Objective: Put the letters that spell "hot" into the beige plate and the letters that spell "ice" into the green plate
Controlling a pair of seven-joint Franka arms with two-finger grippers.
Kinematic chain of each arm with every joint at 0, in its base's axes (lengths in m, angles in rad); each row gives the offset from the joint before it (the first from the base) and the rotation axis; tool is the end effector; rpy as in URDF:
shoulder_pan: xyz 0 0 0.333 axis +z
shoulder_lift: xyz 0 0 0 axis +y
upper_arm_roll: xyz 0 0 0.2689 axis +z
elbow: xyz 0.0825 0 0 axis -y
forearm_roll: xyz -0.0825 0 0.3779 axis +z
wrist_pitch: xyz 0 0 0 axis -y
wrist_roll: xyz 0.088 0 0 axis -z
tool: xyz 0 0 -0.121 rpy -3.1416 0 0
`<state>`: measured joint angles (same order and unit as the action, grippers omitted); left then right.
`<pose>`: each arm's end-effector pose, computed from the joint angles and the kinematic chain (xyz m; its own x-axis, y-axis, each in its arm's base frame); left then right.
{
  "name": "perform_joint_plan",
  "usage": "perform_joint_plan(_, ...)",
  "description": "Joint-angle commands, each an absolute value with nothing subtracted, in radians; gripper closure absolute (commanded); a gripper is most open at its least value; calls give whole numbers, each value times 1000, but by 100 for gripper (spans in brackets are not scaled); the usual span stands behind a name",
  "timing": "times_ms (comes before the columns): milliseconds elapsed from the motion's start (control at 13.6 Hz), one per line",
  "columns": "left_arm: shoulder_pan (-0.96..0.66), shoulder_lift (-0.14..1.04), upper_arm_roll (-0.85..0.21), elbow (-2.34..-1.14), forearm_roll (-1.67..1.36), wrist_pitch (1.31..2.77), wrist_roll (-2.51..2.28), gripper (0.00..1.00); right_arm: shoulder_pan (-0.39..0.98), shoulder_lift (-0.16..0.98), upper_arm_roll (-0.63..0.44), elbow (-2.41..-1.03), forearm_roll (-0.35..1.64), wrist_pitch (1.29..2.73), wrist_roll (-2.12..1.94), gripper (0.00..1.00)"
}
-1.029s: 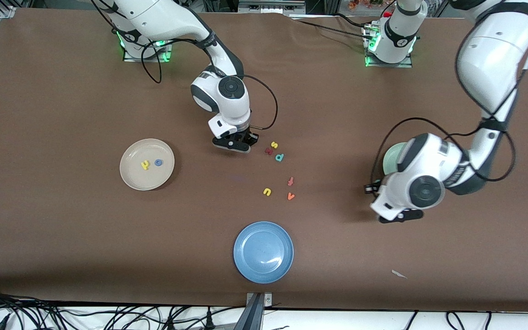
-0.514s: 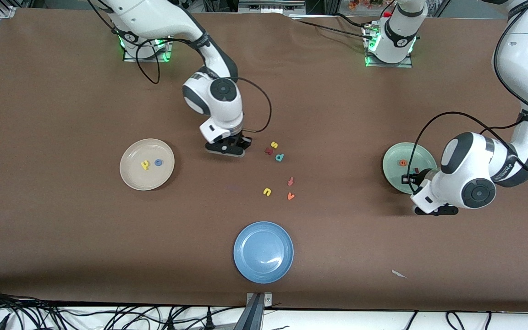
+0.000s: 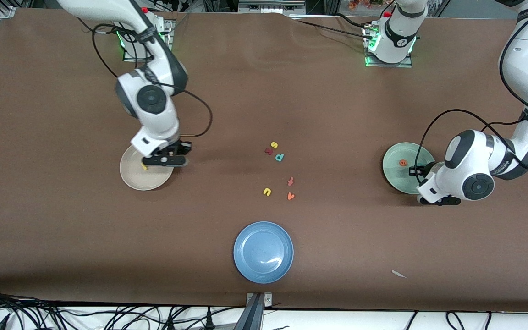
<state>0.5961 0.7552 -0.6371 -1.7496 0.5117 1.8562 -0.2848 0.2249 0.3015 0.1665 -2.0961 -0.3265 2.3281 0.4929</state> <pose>0.5676 0.0177 0.1335 0.9008 0.0214 -0.4337 -0.0110 -0.9973 -0.0721 0.5169 0.2054 0.2191 0.9920 0.1259 0.0112 0.1215 -0.9745 0.1884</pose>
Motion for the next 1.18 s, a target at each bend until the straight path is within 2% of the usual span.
perform_joint_plan(0,618,686,-653,-1847,531,1882,-265,94,131,230,183,-2155,-328,2280,338,99)
perform_joint_plan(147,618,646,-655,-1881,516,1876,-265,82,115,219,181,-2184,-315,2281,316,95)
perform_joint_plan(294,621,629,-673,-1894,514,1875,-265,73,115,221,181,-2189,-249,2283,321,43)
perform_joint_plan(367,624,629,-675,-1893,514,1875,-265,33,115,221,181,-2189,-218,2283,324,17)
perform_joint_plan(441,627,629,-676,-1887,514,1876,-264,0,115,219,181,-2187,-207,2283,322,7)
perform_joint_plan(661,626,602,-689,-1864,512,1875,-264,0,115,215,181,-2186,-206,2280,321,1)
perform_joint_plan(808,627,569,-739,-1821,511,1847,-270,0,115,210,179,-2184,-206,2279,316,1)
perform_joint_plan(1102,611,566,-811,-1579,512,1585,-264,0,112,189,172,-2155,-198,2278,321,0)
